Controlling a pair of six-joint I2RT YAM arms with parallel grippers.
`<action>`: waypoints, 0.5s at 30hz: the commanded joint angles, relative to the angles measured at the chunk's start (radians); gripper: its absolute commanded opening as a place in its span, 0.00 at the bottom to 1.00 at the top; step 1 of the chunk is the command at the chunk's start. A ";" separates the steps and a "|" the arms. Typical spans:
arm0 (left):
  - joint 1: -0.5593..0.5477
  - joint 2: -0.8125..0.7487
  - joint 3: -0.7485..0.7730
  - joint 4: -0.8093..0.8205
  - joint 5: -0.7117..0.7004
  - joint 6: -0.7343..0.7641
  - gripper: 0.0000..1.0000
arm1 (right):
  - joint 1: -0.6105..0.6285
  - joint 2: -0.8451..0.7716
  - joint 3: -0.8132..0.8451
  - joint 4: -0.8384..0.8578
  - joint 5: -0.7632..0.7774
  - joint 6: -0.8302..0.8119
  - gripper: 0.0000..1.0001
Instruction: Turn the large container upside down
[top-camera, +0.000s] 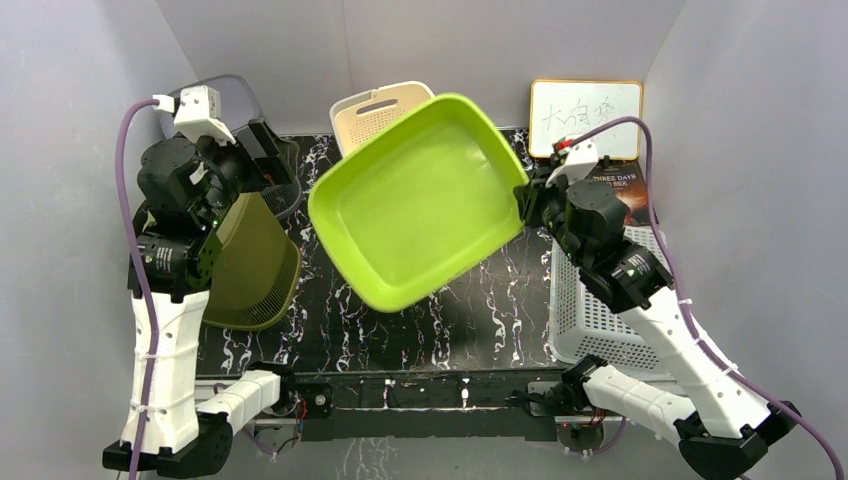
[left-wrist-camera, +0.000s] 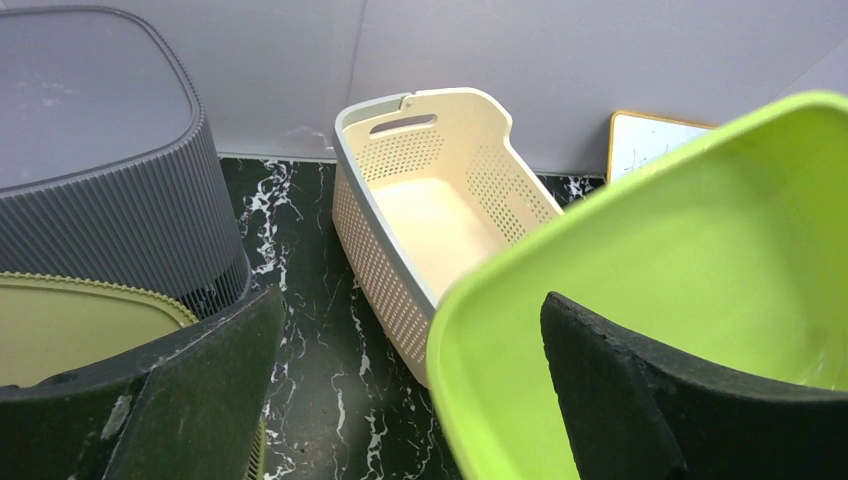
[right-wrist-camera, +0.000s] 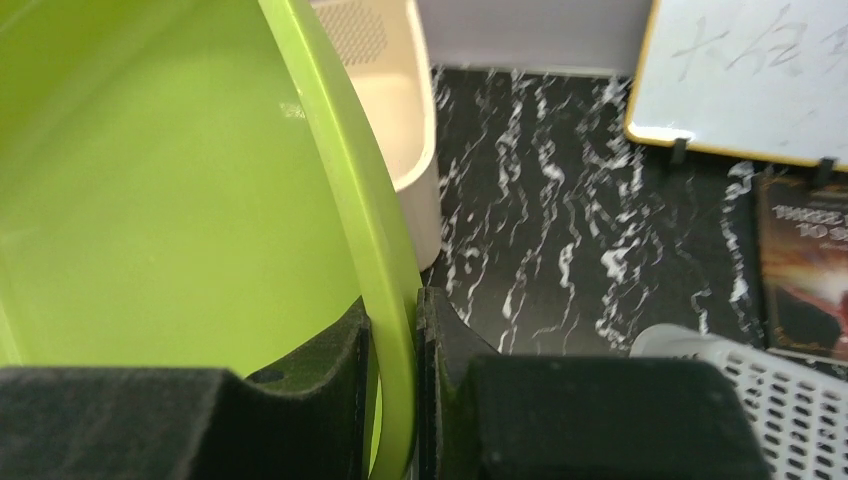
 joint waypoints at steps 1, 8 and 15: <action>-0.002 -0.002 -0.023 0.025 0.016 -0.010 0.98 | 0.016 -0.050 -0.078 0.012 -0.187 0.052 0.00; -0.001 0.003 -0.060 0.034 0.018 -0.012 0.98 | 0.085 -0.085 -0.262 -0.036 -0.239 0.114 0.00; -0.002 0.006 -0.083 0.039 0.022 -0.016 0.98 | 0.129 -0.107 -0.406 -0.008 -0.185 0.264 0.00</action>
